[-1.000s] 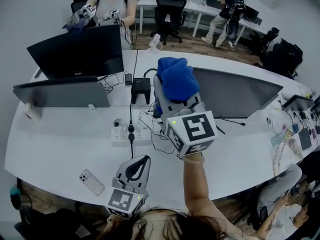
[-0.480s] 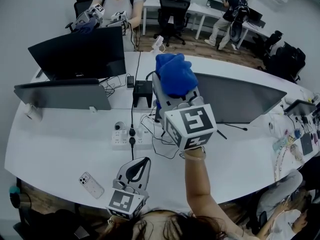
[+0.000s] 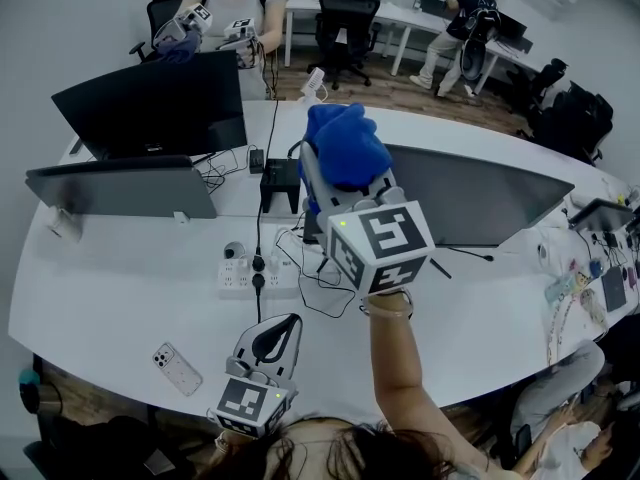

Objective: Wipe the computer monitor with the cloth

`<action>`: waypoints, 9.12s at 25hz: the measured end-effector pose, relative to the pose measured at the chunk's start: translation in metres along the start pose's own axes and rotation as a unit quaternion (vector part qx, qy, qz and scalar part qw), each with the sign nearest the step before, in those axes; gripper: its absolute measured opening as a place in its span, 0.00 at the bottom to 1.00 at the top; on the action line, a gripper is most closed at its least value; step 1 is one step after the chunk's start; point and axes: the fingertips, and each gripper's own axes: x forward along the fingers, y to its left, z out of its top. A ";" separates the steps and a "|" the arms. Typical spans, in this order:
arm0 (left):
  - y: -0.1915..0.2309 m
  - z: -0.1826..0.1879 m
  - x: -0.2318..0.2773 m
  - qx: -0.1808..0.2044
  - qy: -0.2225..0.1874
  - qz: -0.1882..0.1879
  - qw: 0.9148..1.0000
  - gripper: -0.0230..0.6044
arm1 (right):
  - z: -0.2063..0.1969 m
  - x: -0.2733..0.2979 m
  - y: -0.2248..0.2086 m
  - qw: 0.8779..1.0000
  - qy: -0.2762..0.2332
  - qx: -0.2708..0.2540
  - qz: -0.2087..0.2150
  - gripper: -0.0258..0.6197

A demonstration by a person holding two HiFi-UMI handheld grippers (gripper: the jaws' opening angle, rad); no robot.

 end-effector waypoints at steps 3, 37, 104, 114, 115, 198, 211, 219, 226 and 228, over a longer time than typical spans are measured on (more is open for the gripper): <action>-0.005 -0.001 0.003 0.007 -0.001 -0.004 1.000 0.05 | -0.001 -0.001 -0.002 1.000 0.001 -0.002 0.002 0.19; -0.046 -0.011 0.036 0.002 0.012 -0.007 1.000 0.05 | -0.001 -0.020 -0.039 1.000 0.003 0.004 0.008 0.19; -0.145 -0.013 0.082 0.003 0.024 0.028 0.999 0.05 | -0.007 -0.080 -0.121 1.000 0.019 -0.013 0.005 0.19; -0.166 -0.015 0.097 0.007 0.026 0.024 0.999 0.05 | -0.007 -0.091 -0.137 1.000 0.021 -0.015 0.010 0.19; -0.168 -0.014 0.099 0.006 0.025 0.025 0.999 0.05 | -0.007 -0.093 -0.139 1.000 0.021 -0.015 0.010 0.19; -0.275 -0.016 0.176 0.019 0.036 -0.046 0.998 0.05 | -0.016 -0.178 -0.251 0.999 0.025 -0.029 -0.031 0.19; -0.281 -0.017 0.187 0.022 0.039 -0.046 0.998 0.05 | -0.016 -0.185 -0.264 0.999 0.019 -0.022 -0.030 0.19; -0.288 -0.017 0.193 0.026 0.040 -0.050 0.998 0.05 | -0.016 -0.193 -0.275 0.999 0.018 -0.017 -0.036 0.19; -0.303 -0.016 0.203 0.028 0.040 -0.056 0.997 0.05 | -0.016 -0.205 -0.294 0.999 0.021 -0.014 -0.042 0.19; -0.308 -0.017 0.206 0.028 0.040 -0.058 0.997 0.05 | -0.016 -0.209 -0.298 0.999 0.022 -0.014 -0.043 0.19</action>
